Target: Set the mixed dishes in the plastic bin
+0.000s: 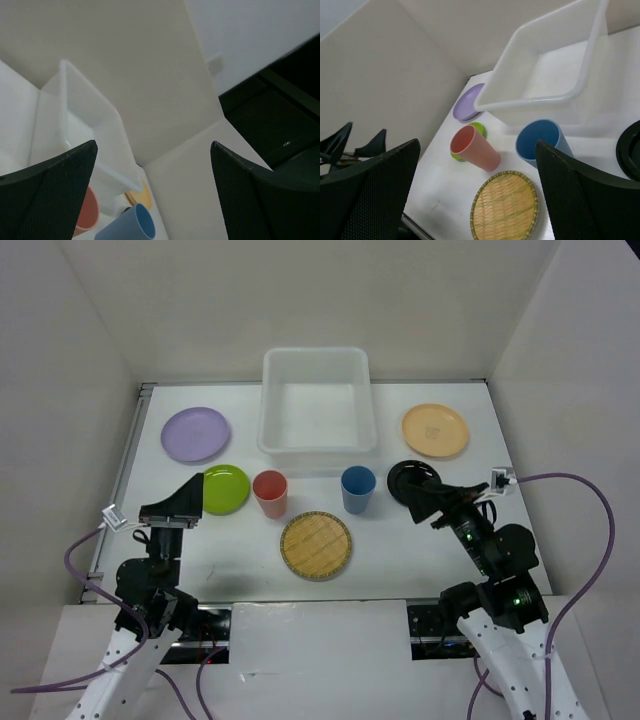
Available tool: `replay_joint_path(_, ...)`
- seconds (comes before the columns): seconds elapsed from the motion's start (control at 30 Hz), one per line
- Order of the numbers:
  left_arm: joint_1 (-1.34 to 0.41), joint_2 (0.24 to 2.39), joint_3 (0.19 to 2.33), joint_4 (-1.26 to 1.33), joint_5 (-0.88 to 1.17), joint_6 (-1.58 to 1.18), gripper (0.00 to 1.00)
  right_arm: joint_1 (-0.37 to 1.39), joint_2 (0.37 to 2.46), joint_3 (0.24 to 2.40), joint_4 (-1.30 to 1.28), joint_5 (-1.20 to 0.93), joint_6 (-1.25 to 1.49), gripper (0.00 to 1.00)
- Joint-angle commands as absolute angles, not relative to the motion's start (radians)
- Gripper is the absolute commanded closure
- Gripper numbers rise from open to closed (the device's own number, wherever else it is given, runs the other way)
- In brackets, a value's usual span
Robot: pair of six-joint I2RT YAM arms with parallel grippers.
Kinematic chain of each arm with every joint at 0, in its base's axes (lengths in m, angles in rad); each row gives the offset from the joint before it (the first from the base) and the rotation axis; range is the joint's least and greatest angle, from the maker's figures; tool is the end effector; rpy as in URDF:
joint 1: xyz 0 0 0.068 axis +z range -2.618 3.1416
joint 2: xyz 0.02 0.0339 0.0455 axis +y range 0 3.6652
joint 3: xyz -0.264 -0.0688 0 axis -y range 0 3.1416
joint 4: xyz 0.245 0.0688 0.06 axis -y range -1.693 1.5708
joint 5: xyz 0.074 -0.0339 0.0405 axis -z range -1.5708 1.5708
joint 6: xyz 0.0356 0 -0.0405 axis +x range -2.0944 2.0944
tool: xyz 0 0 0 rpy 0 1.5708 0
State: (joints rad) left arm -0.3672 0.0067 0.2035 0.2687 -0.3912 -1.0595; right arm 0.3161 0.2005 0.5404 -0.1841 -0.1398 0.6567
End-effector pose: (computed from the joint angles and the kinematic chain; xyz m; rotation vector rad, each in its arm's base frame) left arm 0.0796 -0.0161 0.2700 -0.7363 0.9547 -1.0459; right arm 0.0747 0.0296 0.3213 0.1308 1.4726 0.8966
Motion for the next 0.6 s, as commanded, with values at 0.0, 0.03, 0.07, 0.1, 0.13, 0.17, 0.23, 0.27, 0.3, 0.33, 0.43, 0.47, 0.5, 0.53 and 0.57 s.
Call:
replay_joint_path(0.0,-0.362,-0.110,0.210,0.419,-0.247,-0.957,0.00,0.311,0.293,0.635,-0.144,-0.072,0.612,0.00)
replay_joint_path(0.03,-0.362,-0.110,0.230,0.329,-0.247,-0.957,0.00,0.311,0.307,0.652,-0.156,-0.072,0.586,0.00)
replay_joint_path(0.07,-0.362,-0.110,0.257,0.233,-0.283,-1.074,0.00,0.311,0.317,0.666,-0.156,-0.060,0.559,0.00)
replay_joint_path(0.1,-0.362,-0.110,0.315,0.147,-0.370,-1.121,0.00,0.311,0.328,0.675,-0.156,-0.073,0.533,0.00)
replay_joint_path(0.13,-0.362,-0.110,0.328,0.109,-0.382,-1.109,0.00,0.311,0.328,0.675,-0.135,-0.074,0.526,0.00)
replay_joint_path(0.17,-0.362,-0.110,0.328,0.135,-0.370,-1.000,0.00,0.311,0.337,0.675,-0.144,0.039,0.596,0.00)
replay_joint_path(0.23,-0.362,-0.110,0.347,0.178,-0.333,-0.953,0.00,0.311,0.360,0.664,-0.131,0.092,0.652,0.00)
replay_joint_path(0.27,-0.362,-0.110,0.347,0.178,-0.333,-0.953,0.00,0.311,0.360,0.643,-0.103,0.101,0.652,0.00)
replay_joint_path(0.3,-0.362,-0.110,0.347,0.190,-0.333,-0.962,0.00,0.311,0.376,0.643,-0.078,0.142,0.652,0.00)
replay_joint_path(0.33,-0.362,-0.110,0.357,0.163,-0.356,-0.980,0.00,0.311,0.389,0.643,-0.049,0.170,0.643,0.00)
replay_joint_path(0.43,-0.362,-0.110,0.370,0.194,-0.359,-0.996,0.00,0.266,0.544,0.687,-0.034,0.218,0.623,0.00)
replay_joint_path(0.47,-0.362,-0.097,0.370,0.213,-0.342,-0.968,0.00,0.246,0.601,0.742,-0.034,0.207,0.600,0.00)
replay_joint_path(0.5,-0.362,-0.097,0.370,0.227,-0.333,-0.936,0.00,0.221,0.662,0.774,-0.034,0.171,0.600,0.00)
replay_joint_path(0.53,-0.362,-0.097,0.380,0.227,-0.333,-0.922,0.00,0.162,0.783,0.804,-0.046,0.141,0.600,0.00)
replay_joint_path(0.57,-0.362,-0.097,0.380,0.227,-0.333,-0.907,0.00,0.122,0.839,0.849,-0.046,0.103,0.612,0.00)
